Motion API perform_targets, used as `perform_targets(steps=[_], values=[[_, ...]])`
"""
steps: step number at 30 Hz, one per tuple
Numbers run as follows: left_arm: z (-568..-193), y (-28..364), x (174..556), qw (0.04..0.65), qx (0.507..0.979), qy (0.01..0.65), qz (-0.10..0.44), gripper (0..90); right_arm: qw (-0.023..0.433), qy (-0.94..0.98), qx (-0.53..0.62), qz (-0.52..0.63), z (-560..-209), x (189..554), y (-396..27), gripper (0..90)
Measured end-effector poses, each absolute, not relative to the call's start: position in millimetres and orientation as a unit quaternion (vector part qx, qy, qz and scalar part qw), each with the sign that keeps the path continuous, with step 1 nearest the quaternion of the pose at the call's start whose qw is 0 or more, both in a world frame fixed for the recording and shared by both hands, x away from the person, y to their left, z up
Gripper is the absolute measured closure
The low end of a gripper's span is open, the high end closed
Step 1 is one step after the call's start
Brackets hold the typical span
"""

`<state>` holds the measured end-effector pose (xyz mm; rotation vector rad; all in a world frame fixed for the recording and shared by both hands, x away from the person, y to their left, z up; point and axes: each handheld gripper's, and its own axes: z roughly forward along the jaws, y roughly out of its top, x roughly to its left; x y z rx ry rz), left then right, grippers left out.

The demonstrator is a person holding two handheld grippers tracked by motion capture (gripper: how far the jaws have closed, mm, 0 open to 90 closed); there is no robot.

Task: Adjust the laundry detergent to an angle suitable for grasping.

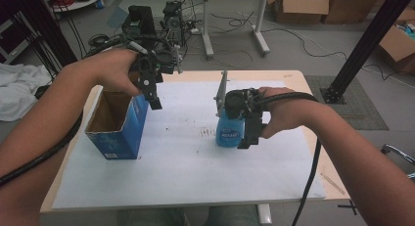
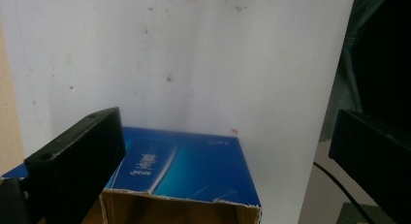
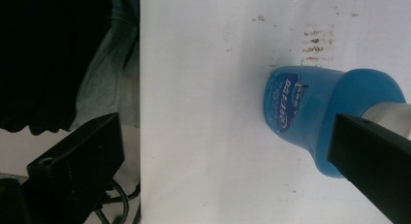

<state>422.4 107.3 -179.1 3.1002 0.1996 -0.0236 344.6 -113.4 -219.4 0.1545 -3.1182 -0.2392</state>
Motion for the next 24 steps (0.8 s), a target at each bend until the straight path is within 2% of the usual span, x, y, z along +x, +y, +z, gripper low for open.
perform_targets(steps=[24], values=[[-178.3, 109.3, 417.6, 0.018, 0.998, 0.063, -0.006, 0.1, 0.009, -0.996, 0.051, -0.072, -218.8, 339.5, -113.5, 0.0]])
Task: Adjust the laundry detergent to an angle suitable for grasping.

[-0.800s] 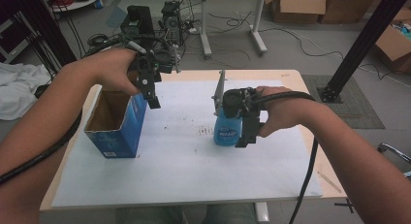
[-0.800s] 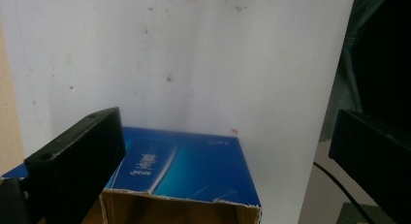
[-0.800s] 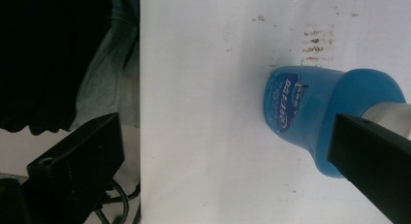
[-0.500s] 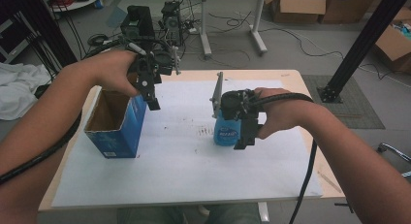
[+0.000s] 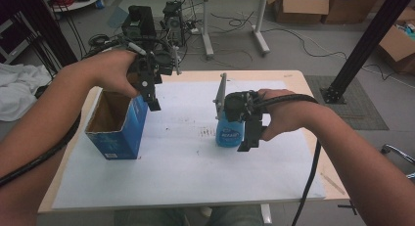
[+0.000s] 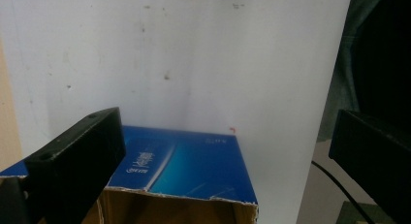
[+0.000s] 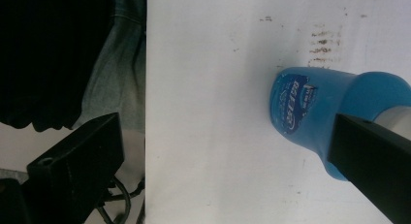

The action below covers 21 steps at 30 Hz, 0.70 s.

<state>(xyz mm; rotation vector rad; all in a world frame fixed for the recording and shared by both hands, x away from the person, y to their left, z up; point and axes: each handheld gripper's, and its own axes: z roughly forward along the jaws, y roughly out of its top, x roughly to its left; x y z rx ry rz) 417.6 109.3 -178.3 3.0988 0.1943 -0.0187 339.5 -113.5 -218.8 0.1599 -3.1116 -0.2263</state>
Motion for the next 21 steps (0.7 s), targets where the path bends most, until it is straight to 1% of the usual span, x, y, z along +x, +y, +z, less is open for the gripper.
perform_targets(steps=[8, 17, 21], values=[[-175.1, 110.8, 411.8, 0.011, 0.998, 0.063, -0.004, 0.1, -0.007, -0.995, 0.056, -0.088, -203.6, 347.7, -116.8, 0.0], [-168.4, 119.0, 406.5, 0.019, 0.997, 0.072, 0.002, 0.1, -0.022, -0.994, 0.045, -0.092, -193.2, 370.8, -117.2, 0.0], [-168.6, 120.4, 405.6, 0.018, 0.997, 0.075, 0.000, 0.1, -0.031, -0.995, 0.039, -0.089, -191.0, 387.4, -116.6, 0.0]])
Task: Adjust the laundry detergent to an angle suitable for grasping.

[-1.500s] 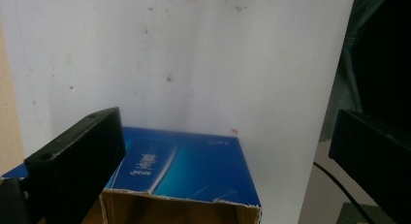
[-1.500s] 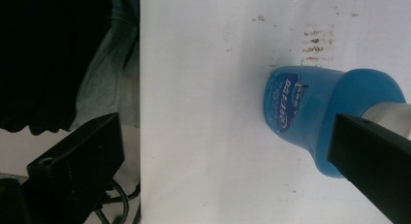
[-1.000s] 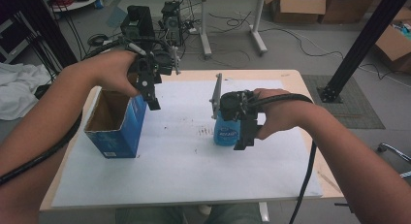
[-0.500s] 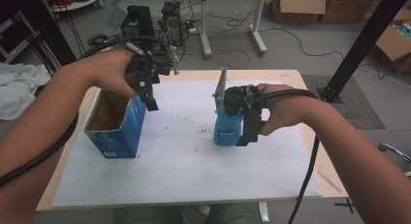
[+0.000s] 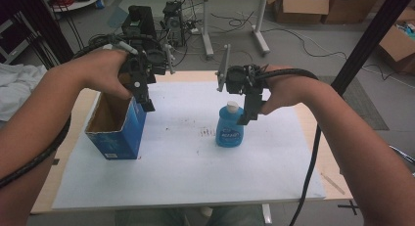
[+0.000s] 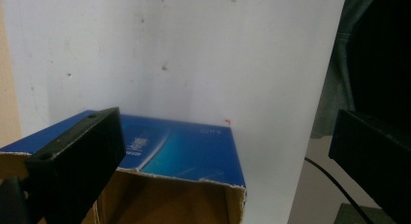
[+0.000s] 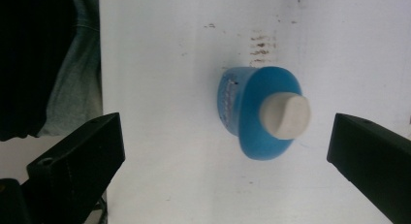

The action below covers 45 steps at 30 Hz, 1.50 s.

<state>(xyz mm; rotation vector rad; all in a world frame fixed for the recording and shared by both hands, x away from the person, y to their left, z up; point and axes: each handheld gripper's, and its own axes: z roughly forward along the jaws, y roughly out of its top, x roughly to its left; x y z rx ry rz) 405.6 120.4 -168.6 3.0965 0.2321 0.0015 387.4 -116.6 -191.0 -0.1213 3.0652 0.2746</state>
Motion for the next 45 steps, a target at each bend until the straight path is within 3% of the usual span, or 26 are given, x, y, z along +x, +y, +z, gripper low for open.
perform_targets(steps=[22, 45], values=[[-176.3, 113.4, 407.1, 0.015, 0.998, 0.068, -0.008, 0.1, 0.021, 0.998, -0.029, 0.050, -217.6, 431.1, -108.4, 0.0], [-182.5, 111.4, 407.7, 0.013, 0.998, 0.062, -0.011, 0.1, -0.013, 0.999, -0.016, 0.046, -268.0, 441.4, -109.2, 0.0]])
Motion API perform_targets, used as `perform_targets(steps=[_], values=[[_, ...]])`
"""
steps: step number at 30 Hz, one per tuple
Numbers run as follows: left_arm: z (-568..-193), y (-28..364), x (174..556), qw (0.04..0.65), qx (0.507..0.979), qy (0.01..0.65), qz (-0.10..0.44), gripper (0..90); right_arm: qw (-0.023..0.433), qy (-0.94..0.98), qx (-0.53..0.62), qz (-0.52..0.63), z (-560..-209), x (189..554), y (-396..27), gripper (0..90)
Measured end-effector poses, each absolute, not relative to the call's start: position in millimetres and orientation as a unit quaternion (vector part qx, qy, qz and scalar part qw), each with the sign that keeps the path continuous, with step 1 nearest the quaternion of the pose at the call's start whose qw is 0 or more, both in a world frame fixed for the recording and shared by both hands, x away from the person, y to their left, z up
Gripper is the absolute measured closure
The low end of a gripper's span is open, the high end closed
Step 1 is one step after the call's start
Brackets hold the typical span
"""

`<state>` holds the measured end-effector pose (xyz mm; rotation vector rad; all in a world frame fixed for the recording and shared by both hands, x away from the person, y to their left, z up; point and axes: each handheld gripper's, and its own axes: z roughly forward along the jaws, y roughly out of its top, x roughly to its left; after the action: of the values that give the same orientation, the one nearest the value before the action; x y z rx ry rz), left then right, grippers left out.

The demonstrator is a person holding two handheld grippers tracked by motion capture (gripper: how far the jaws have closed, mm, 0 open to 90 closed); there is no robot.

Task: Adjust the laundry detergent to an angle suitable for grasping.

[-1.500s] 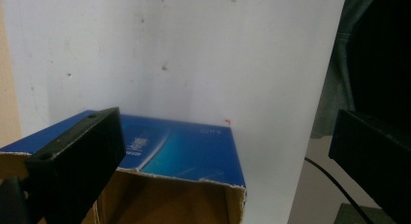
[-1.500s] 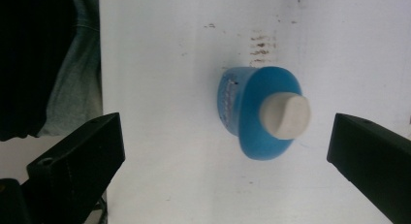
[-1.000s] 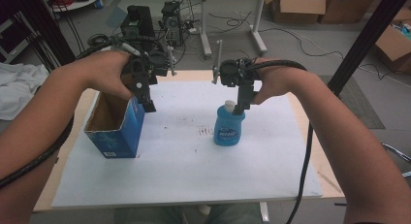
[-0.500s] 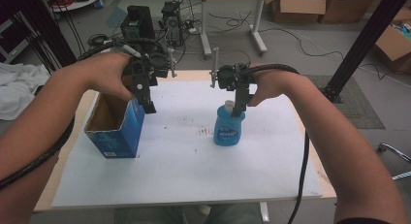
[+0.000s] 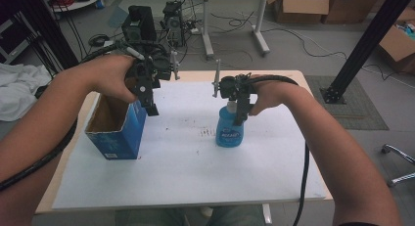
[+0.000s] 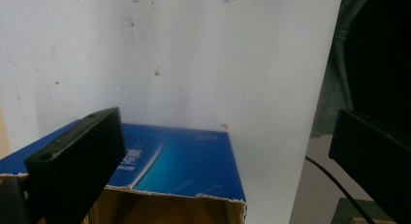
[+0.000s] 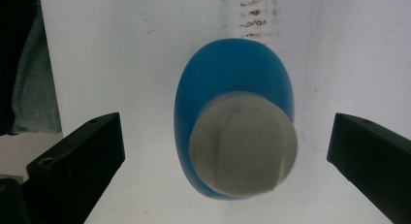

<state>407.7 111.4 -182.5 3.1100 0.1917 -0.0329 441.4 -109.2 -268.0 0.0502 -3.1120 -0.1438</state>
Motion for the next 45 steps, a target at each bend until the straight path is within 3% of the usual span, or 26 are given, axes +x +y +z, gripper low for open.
perform_targets(steps=[17, 45], values=[[-185.4, 111.4, 406.1, 0.012, 0.998, 0.058, -0.007, 0.2, 0.013, -0.998, 0.013, -0.057, -291.0, 440.3, -109.8, 0.2], [-189.2, 113.5, 409.2, 0.011, 0.998, 0.063, -0.003, 0.6, -0.003, -0.999, 0.008, -0.047, -296.7, 443.2, -110.6, 15.2]])
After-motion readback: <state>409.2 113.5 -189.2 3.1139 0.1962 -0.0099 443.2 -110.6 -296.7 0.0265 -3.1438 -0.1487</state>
